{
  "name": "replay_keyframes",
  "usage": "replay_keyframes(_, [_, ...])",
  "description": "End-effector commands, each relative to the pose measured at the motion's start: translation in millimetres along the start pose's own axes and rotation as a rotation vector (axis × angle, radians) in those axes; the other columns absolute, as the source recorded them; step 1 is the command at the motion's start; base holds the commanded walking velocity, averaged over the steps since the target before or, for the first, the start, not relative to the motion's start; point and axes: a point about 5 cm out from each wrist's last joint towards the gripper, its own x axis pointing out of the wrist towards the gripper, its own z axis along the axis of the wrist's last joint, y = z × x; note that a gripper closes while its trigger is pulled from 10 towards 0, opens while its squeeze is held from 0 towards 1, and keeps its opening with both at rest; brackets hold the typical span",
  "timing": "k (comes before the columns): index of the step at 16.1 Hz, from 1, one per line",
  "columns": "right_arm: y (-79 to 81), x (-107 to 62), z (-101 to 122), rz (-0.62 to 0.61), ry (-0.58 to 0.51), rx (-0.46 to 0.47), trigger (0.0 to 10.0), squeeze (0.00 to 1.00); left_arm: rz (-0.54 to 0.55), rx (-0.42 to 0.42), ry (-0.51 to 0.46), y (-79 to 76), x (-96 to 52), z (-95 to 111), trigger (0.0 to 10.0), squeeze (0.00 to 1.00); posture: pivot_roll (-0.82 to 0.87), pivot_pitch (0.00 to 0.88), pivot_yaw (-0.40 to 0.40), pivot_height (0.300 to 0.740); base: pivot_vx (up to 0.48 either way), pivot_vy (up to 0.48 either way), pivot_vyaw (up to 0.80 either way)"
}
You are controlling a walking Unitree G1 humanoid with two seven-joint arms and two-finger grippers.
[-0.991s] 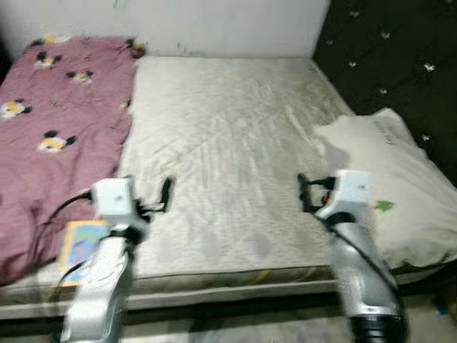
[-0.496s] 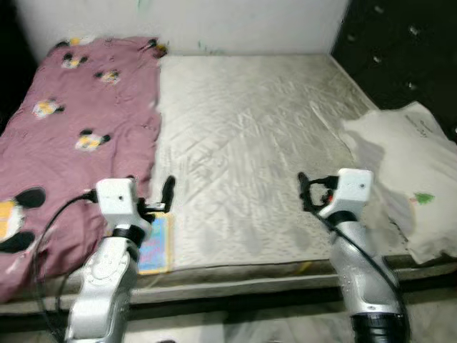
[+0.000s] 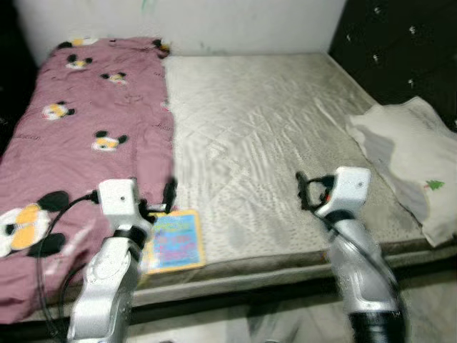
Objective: Clean up the room
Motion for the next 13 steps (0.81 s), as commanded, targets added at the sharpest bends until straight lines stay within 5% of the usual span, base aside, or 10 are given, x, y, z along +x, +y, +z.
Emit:
replay_keyframes(1, [-3.9, 0.7, 4.3, -0.007, -0.014, -0.007, 10.0, 0.00, 0.006, 0.012, -0.024, 0.0, 0.9, 4.7, 10.0, 0.00, -0.05, 0.083, -0.026, 0.740, 0.000, 0.424, 0.00])
replay_keyframes(6, [-3.2, 1.8, 4.2, -0.008, -0.014, -0.011, 10.0, 0.00, -0.015, -0.007, -0.039, -1.3, 0.8, 6.6, 10.0, 0.00, -0.05, 0.081, -0.025, 0.740, 0.000, 0.000, 0.00])
replay_keyframes(9, [-3.8, 1.8, 3.9, -0.009, -0.011, -0.011, 10.0, 0.00, -0.004, -0.016, -0.037, -0.1, -0.1, 5.8, 10.0, 0.00, -0.05, 0.080, -0.026, 0.740, 0.309, 0.000, -0.80])
replay_keyframes(13, [-3.0, 2.6, 4.1, -0.002, -0.013, -0.013, 10.0, 0.00, -0.014, -0.017, -0.038, -1.0, 0.0, 6.0, 10.0, 0.00, -0.05, 0.082, -0.025, 0.740, 0.362, 0.000, 0.00])
